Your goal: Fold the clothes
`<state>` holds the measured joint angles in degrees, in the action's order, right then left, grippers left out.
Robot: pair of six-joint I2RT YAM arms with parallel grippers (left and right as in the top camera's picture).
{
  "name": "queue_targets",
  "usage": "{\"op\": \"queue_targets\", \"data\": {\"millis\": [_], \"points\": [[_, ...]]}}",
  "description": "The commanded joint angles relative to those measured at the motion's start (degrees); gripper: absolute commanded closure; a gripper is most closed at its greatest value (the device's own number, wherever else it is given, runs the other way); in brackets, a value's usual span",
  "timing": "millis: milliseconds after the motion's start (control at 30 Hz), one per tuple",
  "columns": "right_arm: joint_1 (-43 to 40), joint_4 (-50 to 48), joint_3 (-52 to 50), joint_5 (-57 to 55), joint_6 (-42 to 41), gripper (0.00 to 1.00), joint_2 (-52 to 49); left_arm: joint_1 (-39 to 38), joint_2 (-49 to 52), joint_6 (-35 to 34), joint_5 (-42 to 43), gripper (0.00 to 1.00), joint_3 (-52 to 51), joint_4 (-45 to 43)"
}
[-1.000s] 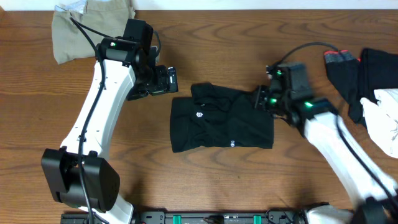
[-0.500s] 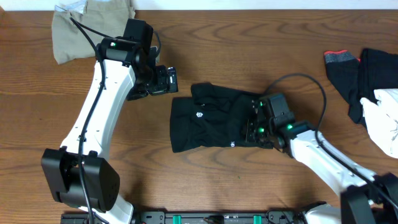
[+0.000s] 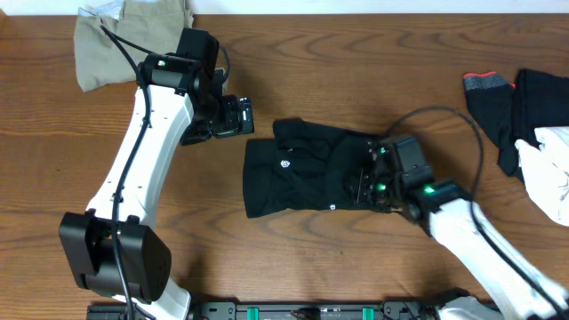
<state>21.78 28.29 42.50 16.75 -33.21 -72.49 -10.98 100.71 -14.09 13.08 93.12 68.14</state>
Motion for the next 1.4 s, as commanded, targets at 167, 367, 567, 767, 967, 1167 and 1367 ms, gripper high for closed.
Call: {"op": "queue_targets", "data": {"millis": [167,367,567,767,967,1167,1367], "points": [[-0.24,10.8,4.7,-5.01,3.32,0.01,10.12,0.35,-0.35,1.05,-0.63,0.02,-0.68,1.6],[-2.93,18.36,4.7,-8.22,1.97,0.01,10.78,4.57,-0.35,5.03,7.91,0.02,-7.21,-2.69],[-5.9,20.17,4.7,-8.2,2.01,0.01,10.78,10.95,-0.35,9.49,21.88,0.02,-15.5,-9.81],[-6.19,20.15,4.7,-8.2,2.01,0.01,10.78,13.51,-0.35,14.27,24.04,0.02,-18.93,-9.99],[-6.19,20.22,4.7,-7.67,2.01,0.01,10.78,13.49,-0.35,14.49,30.21,0.02,-26.4,-14.53],[-6.19,20.65,4.7,-5.77,2.64,0.01,10.78,13.49,-0.33,14.45,37.48,0.02,-35.19,-24.46],[-6.19,20.98,4.7,-5.77,2.64,0.01,10.78,13.49,-0.33,14.23,39.47,0.02,-36.5,-27.63]]}}
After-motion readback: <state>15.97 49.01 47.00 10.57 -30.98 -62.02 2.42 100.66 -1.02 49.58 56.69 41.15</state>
